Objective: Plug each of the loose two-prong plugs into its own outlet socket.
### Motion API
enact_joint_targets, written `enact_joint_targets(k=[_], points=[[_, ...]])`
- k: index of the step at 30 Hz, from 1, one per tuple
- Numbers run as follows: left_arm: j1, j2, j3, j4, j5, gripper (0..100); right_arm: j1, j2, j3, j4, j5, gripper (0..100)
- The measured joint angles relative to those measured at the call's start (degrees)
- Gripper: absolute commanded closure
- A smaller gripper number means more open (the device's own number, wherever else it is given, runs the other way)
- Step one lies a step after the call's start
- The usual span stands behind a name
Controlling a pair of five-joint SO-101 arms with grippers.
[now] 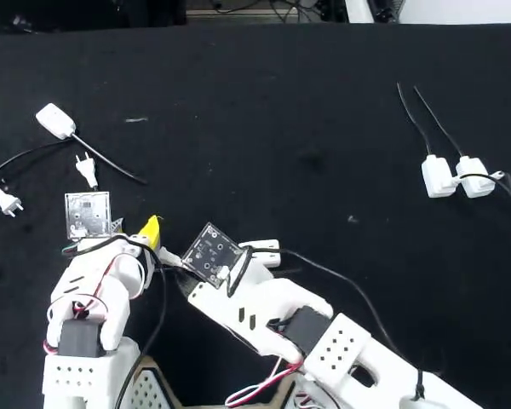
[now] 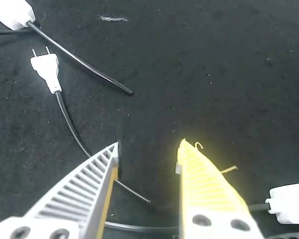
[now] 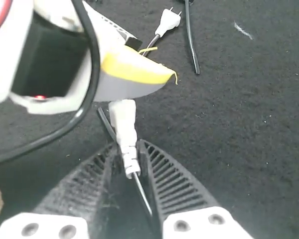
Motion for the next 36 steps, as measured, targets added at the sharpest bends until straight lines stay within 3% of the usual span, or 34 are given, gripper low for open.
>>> enact_joint_targets(k=[36], points=[[0.00, 0.00, 2.02, 0.00, -0.26, 80, 0.00, 0.00, 0.00, 0.00, 0.00, 98.8]])
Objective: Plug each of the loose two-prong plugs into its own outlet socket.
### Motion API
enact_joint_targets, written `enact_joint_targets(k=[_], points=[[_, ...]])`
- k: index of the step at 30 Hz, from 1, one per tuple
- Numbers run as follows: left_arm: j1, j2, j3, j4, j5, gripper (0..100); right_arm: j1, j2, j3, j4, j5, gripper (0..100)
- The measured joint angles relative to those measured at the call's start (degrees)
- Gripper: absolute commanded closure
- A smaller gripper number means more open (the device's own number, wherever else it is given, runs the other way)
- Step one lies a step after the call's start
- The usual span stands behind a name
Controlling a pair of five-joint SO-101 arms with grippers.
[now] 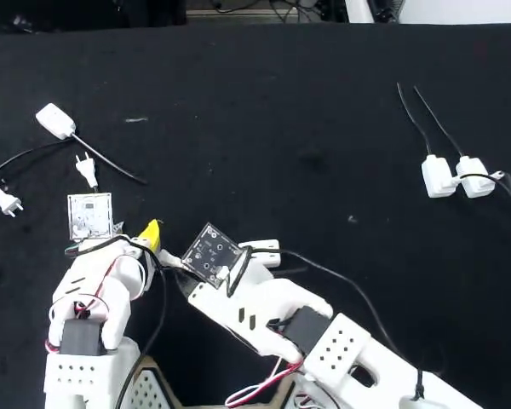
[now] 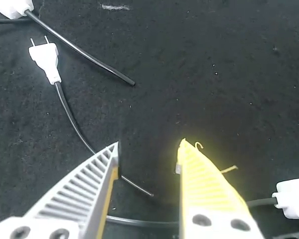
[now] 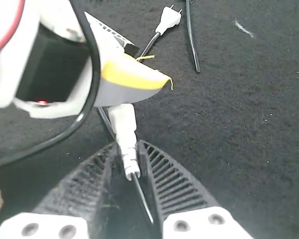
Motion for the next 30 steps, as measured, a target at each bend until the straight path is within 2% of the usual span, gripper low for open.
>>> enact_joint_targets(k=[10, 19, 23, 26, 30], points=[[4.13, 0.97, 0.97, 2.55, -2.55, 80, 0.09, -0.88, -0.44, -0.44, -0.09, 98.8], [4.57, 0.88, 1.05, 2.55, -2.90, 80, 0.26, -1.23, -0.53, 0.97, 1.23, 97.9], [3.87, 0.88, 1.05, 2.55, -2.90, 80, 2.81, -1.32, -0.70, 10.29, 3.25, 87.2], [1.05, 0.70, 1.05, 2.55, -2.90, 80, 4.57, -1.32, -1.23, 17.93, 8.26, 84.1], [-0.26, 0.62, 1.05, 2.55, -2.81, 80, 5.01, -0.88, -5.27, 30.24, 23.21, 83.9]])
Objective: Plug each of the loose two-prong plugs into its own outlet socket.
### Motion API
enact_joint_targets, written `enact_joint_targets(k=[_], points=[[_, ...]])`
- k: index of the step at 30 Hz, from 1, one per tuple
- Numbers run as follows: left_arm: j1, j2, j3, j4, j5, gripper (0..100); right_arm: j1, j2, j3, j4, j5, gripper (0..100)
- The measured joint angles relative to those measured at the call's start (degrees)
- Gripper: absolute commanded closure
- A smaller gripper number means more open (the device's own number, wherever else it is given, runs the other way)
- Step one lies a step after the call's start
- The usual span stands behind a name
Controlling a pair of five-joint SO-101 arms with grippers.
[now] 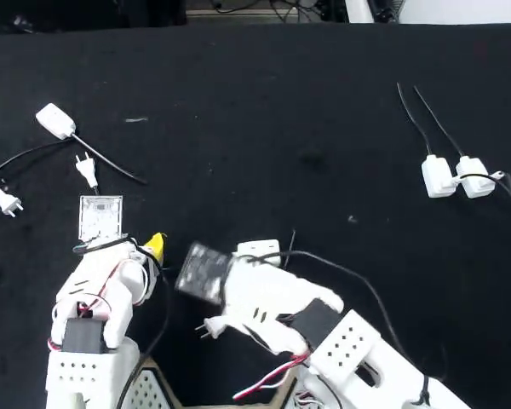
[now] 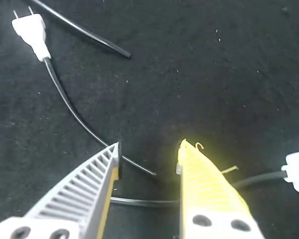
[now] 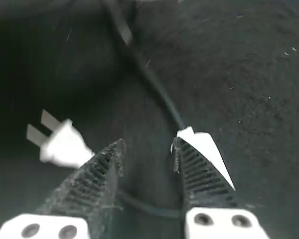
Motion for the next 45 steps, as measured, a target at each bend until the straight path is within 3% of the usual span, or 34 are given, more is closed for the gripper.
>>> enact_joint_targets(k=[3, 5, 13, 23, 27, 30, 34, 45], points=[[-0.26, 0.00, 0.00, 1.32, 0.00, 80, -0.18, 3.96, -5.98, 9.41, 10.73, 83.8], [-0.53, 0.00, 0.00, 2.55, 0.00, 80, -0.18, 8.26, -9.67, 11.96, 13.89, 83.8], [-10.46, -0.09, -3.08, 4.40, 1.76, 80, -0.18, 31.12, -17.32, 9.93, 15.74, 83.9], [-12.13, -0.09, -3.08, 4.40, 2.64, 80, -3.69, 41.32, -19.16, 6.95, 21.19, 84.0], [-12.22, -0.09, -3.08, 4.40, 2.73, 80, -3.69, 46.42, -19.25, 3.78, 21.54, 84.8], [-12.31, -0.09, -3.08, 4.40, 2.73, 80, -3.78, 48.79, -19.43, 1.67, 21.63, 97.5], [-12.31, -0.09, -3.08, 4.40, 2.73, 80, -3.60, 49.58, -20.40, 0.44, 21.45, 98.8], [-12.22, -0.09, -3.08, 4.40, 2.73, 80, 3.69, 32.79, -20.31, 3.25, 6.59, 98.8]])
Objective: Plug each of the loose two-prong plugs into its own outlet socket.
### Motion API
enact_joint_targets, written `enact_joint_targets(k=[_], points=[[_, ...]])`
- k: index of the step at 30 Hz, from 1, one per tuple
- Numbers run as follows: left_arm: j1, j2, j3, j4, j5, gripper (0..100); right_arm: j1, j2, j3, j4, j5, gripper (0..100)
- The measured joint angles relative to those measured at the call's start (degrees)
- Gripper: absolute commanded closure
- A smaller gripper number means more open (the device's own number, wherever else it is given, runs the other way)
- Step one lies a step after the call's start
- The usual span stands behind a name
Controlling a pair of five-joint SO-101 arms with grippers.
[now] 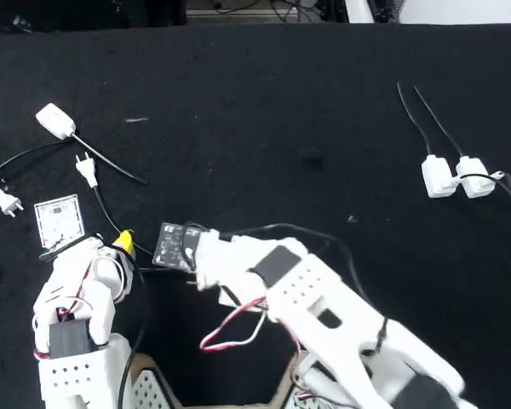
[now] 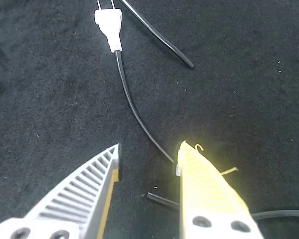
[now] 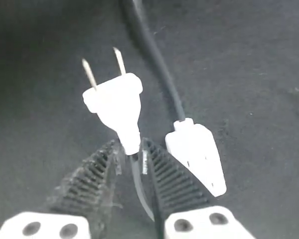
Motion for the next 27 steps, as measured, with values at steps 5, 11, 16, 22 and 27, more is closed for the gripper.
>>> enact_joint_targets(k=[5, 11, 16, 22, 27], points=[[0.00, 0.00, 0.00, 0.00, 0.00, 80, -0.18, -2.29, 5.36, -1.49, -2.99, 98.4], [0.00, 0.00, 0.00, 0.00, 0.00, 80, -4.13, 3.08, 7.65, -3.25, -3.34, 83.8], [0.00, 0.00, 0.00, 0.00, 0.00, 80, -5.10, 8.97, 6.51, -3.43, -3.52, 81.2], [0.00, 0.00, -0.70, 0.35, 0.00, 80, -5.01, 11.69, 3.16, -3.43, -3.52, 81.2], [0.00, 0.00, -0.97, 0.35, 0.00, 80, -5.01, 11.96, 2.64, -3.52, -1.67, 81.2]])
